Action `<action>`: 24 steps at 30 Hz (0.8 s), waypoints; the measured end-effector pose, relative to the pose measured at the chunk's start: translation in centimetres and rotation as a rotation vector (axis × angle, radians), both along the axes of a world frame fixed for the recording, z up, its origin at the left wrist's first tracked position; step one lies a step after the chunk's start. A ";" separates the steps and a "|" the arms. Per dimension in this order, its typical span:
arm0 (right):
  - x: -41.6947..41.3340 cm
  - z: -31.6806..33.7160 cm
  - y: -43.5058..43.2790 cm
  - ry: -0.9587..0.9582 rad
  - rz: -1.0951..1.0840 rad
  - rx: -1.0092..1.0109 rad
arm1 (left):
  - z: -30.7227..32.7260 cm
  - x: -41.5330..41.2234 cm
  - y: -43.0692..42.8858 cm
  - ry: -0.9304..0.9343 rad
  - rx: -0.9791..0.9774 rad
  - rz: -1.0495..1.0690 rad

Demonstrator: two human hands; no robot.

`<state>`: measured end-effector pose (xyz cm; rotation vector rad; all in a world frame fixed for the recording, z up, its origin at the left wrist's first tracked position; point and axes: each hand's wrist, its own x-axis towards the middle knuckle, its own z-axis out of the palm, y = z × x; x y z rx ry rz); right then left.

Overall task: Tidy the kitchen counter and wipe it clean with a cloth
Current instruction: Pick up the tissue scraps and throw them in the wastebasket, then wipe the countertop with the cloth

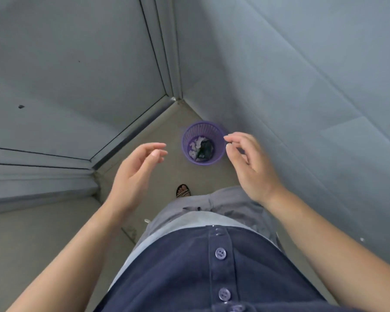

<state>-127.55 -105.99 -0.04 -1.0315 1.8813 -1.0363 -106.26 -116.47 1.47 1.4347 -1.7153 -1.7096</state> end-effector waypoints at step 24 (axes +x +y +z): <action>2.3 2.0 5.4 0.025 1.187 -0.030 | 2.6 -0.3 30.2 -0.031 -0.010 1.111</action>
